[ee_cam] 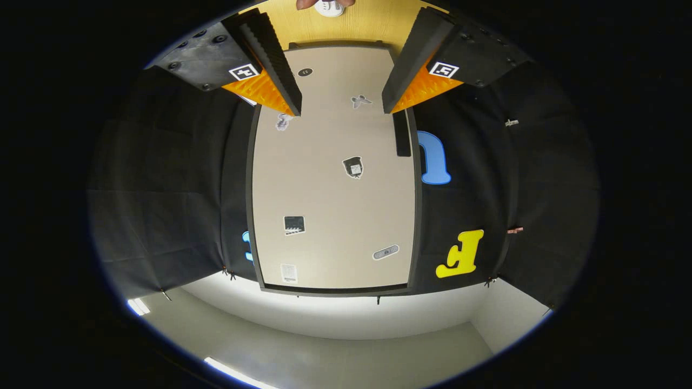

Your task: Open the shoe cabinet door, grab the shoes and put them into the shoe cabinet, then close the shoe cabinet door.

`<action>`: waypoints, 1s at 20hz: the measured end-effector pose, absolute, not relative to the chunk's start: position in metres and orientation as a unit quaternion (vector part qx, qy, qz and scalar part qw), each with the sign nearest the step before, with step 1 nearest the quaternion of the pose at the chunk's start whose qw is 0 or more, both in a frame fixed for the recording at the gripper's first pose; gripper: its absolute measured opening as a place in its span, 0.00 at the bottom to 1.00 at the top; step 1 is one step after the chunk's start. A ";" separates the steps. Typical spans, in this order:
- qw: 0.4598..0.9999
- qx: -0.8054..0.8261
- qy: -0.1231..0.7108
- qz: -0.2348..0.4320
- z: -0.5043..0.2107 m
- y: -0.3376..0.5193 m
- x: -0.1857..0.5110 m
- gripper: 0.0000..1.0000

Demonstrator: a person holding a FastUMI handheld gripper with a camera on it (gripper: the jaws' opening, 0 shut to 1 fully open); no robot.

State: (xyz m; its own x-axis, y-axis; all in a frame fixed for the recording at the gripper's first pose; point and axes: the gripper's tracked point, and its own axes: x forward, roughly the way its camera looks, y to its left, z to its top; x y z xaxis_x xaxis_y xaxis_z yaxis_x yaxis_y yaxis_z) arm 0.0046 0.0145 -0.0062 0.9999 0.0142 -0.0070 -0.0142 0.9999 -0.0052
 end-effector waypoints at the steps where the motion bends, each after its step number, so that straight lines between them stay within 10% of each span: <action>1: 1.000 0.000 0.003 0.011 -0.006 0.021 0.008 0.97; 20: 0.998 0.016 0.033 0.041 -0.063 0.130 0.165 0.98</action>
State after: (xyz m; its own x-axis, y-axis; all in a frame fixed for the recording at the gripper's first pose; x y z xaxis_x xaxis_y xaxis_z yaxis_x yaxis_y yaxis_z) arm 0.1654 0.1300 -0.0629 0.9945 0.0825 -0.0650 -0.0805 0.9962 0.0339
